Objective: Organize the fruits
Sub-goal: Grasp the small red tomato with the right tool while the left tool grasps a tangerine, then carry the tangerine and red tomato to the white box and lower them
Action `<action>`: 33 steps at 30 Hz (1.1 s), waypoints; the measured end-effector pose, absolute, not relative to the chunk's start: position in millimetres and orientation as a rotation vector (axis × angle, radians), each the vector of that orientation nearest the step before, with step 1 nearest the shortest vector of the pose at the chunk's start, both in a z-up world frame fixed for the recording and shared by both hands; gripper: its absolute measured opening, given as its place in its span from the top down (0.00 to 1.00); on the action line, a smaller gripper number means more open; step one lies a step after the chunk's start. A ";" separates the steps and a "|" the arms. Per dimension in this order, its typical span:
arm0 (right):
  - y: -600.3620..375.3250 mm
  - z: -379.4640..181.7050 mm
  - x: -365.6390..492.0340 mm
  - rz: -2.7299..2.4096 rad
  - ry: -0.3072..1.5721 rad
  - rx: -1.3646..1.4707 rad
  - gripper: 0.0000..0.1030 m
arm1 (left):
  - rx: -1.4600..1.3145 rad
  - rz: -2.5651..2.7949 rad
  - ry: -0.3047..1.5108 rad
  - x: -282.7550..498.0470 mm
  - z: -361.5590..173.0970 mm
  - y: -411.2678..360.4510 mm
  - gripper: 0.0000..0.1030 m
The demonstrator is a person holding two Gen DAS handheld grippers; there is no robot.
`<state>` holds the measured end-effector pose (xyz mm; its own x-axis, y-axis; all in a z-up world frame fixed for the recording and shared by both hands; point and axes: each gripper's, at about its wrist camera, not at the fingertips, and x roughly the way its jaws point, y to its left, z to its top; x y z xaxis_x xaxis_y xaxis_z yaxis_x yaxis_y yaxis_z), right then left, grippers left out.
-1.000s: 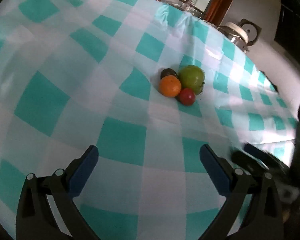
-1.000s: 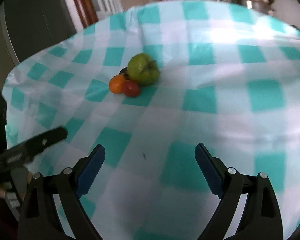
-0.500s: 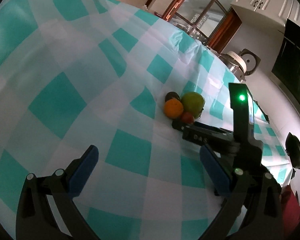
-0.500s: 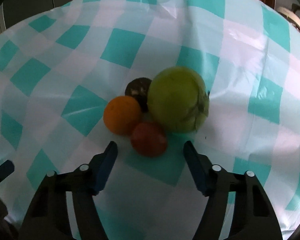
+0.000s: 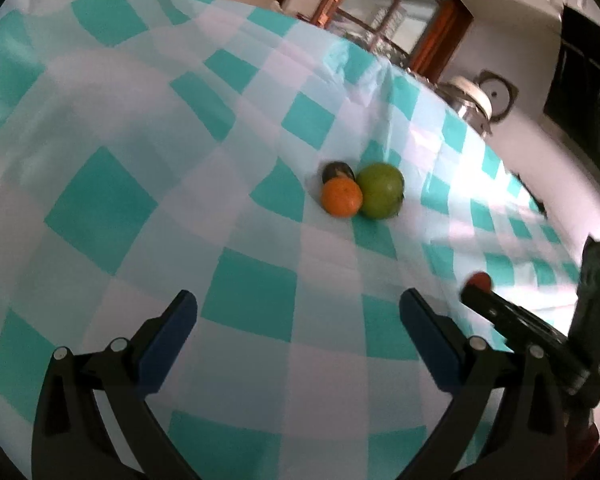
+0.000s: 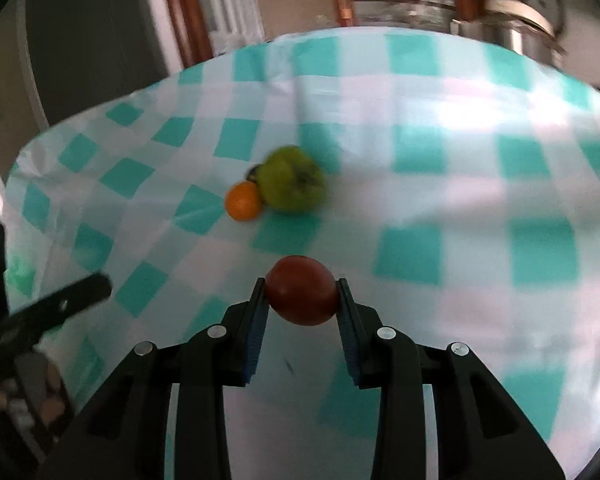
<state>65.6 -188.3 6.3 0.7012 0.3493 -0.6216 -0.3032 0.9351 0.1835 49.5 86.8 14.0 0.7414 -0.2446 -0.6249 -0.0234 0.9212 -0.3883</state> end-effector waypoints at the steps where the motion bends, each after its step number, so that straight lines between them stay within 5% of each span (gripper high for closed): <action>1: -199.1 4.3 64.5 0.361 0.720 0.121 0.66 | -0.368 -0.126 0.745 50.8 13.4 82.8 0.02; 15: -234.1 -3.4 79.3 0.429 0.749 0.394 0.66 | -0.137 -0.038 0.872 171.7 7.6 26.7 0.02; 21: -234.1 -3.1 80.7 0.435 0.754 0.401 0.66 | 0.063 -0.083 0.952 213.4 -3.2 -0.8 0.17; 25: -235.1 -3.7 79.5 0.443 0.748 0.408 0.66 | 0.100 -0.126 0.902 206.6 1.5 -3.8 0.61; 33: -235.7 -2.6 77.1 0.447 0.735 0.411 0.66 | -0.005 -0.175 0.778 76.9 25.5 15.9 0.61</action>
